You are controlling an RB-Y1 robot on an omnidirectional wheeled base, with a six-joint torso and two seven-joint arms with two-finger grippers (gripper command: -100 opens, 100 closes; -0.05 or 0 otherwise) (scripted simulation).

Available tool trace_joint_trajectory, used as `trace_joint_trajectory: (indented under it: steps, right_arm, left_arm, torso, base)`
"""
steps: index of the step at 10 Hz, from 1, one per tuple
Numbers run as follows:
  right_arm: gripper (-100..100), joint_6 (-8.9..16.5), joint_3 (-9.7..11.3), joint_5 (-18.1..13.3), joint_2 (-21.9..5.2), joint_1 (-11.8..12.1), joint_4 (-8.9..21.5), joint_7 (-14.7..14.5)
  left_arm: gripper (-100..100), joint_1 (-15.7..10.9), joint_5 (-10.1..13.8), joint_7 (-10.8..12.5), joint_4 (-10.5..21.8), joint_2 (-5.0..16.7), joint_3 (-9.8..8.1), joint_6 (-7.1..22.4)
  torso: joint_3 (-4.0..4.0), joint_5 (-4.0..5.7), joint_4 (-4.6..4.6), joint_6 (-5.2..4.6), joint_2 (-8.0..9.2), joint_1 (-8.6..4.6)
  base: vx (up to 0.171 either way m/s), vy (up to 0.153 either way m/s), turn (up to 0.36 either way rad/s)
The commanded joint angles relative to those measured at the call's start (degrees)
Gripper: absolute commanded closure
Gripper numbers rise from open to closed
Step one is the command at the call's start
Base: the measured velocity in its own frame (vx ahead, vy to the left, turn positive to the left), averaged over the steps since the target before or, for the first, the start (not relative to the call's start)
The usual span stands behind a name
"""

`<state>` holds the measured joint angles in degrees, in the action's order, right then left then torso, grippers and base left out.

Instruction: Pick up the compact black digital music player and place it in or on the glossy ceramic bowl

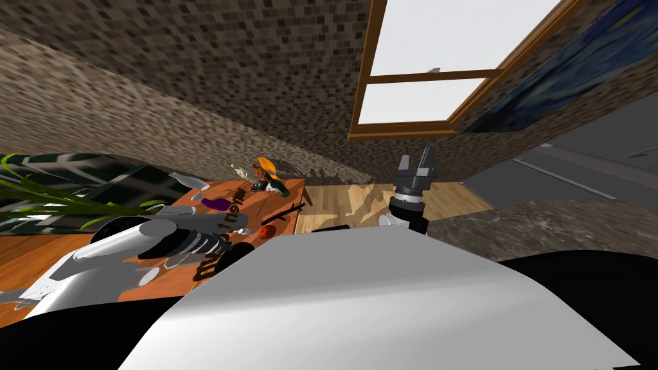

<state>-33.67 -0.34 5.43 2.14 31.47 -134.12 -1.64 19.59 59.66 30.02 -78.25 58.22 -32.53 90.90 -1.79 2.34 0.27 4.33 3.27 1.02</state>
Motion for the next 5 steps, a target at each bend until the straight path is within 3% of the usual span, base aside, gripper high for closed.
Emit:
trace_joint_trajectory:
  steps: [1, 2, 3, 4, 5]
  right_arm:
    - [0, 0.00, 0.00, 0.00, 0.00, 0.00, 0.00, 0.00]
    - [0, 0.00, 0.00, 0.00, 0.00, 0.00, 0.00, 0.00]
    - [0, 0.00, 0.00, 0.00, 0.00, 0.00, 0.00, 0.00]
    - [0, 0.00, 0.00, 0.00, 0.00, 0.00, 0.00, 0.00]
    - [0, 0.00, 0.01, 0.00, 0.00, -0.01, 0.00, 0.00]
  left_arm:
    - [-100, 0.00, 0.00, 0.00, 0.00, 0.00, 0.00, 0.00]
    - [-100, 0.00, 0.00, 0.00, 0.00, 0.00, 0.00, 0.00]
    - [0, 0.00, 0.00, 0.00, 0.00, 0.00, 0.00, 0.00]
    - [-100, 0.02, 0.35, 1.38, -0.05, 0.64, 0.05, 1.29]
    - [-100, 0.04, 0.69, 2.77, -0.11, 1.29, 0.10, 2.59]
  torso:
    - [0.00, 0.00, 0.00, 0.00, 0.00, 0.00]
    - [0.02, 0.00, -0.01, 0.00, -0.04, 0.02]
    - [0.03, -0.01, -0.01, 0.00, -0.05, 0.02]
    - [0.04, -0.01, -0.02, 0.00, -0.06, 0.02]
    - [0.06, 0.02, -0.02, -0.09, -0.10, -0.01]
  base:
    - [0.000, 0.000, 0.000]
    - [0.000, 0.000, 0.000]
    - [0.000, 0.000, 0.000]
    - [0.005, 0.007, -0.249]
    - [0.013, 0.024, -0.387]
